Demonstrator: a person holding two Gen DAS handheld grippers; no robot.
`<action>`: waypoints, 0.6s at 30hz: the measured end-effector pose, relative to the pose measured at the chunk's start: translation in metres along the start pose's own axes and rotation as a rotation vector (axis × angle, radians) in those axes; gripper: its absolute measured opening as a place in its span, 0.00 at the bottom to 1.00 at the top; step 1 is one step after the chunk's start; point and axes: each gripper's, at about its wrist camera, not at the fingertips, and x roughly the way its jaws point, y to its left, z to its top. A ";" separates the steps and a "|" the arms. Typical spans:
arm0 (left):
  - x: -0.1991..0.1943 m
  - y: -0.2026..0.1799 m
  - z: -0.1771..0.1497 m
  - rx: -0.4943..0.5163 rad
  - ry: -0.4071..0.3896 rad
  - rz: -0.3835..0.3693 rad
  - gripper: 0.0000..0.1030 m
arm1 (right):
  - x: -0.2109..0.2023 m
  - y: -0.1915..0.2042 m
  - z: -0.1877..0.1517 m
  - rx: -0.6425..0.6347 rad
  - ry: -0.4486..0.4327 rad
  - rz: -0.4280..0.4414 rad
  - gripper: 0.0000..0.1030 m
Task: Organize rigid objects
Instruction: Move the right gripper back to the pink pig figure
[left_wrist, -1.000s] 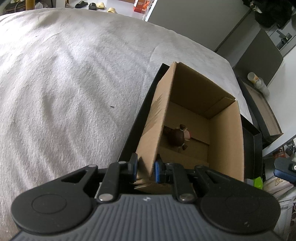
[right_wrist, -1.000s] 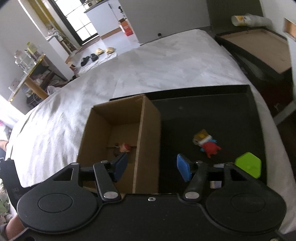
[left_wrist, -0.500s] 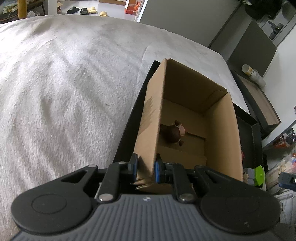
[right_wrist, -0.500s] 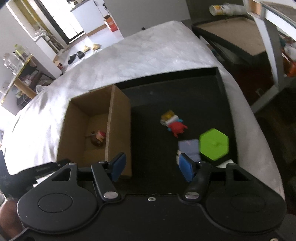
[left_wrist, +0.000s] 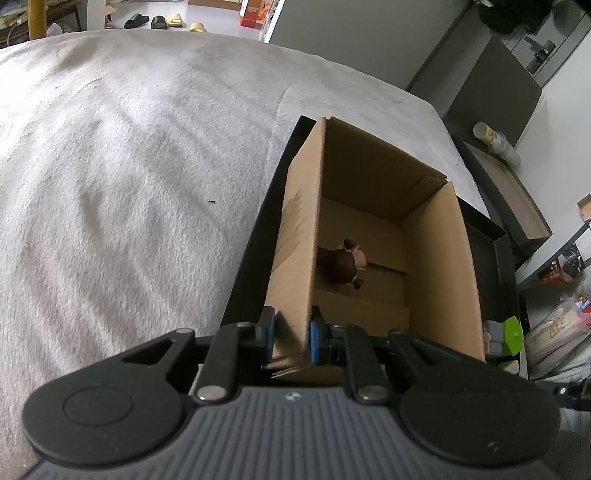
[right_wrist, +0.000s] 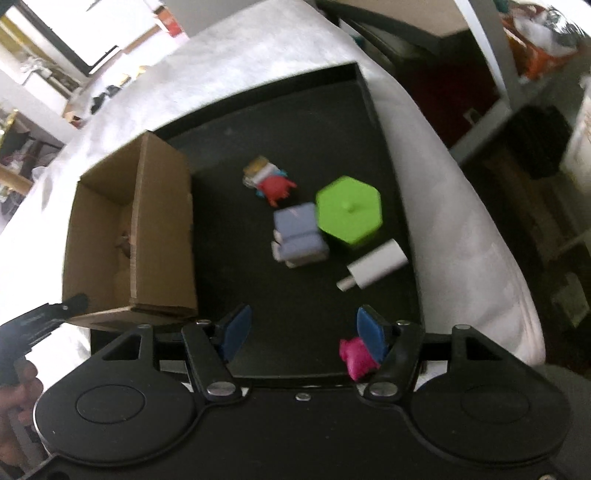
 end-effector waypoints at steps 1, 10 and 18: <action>0.000 0.000 0.000 0.000 0.000 0.000 0.16 | 0.002 -0.002 -0.001 0.008 0.009 -0.009 0.62; 0.001 0.005 0.001 -0.026 0.005 0.006 0.17 | 0.021 -0.020 -0.009 0.112 0.077 -0.060 0.62; 0.002 0.008 0.002 -0.044 0.007 0.008 0.16 | 0.046 -0.028 -0.010 0.167 0.124 -0.111 0.78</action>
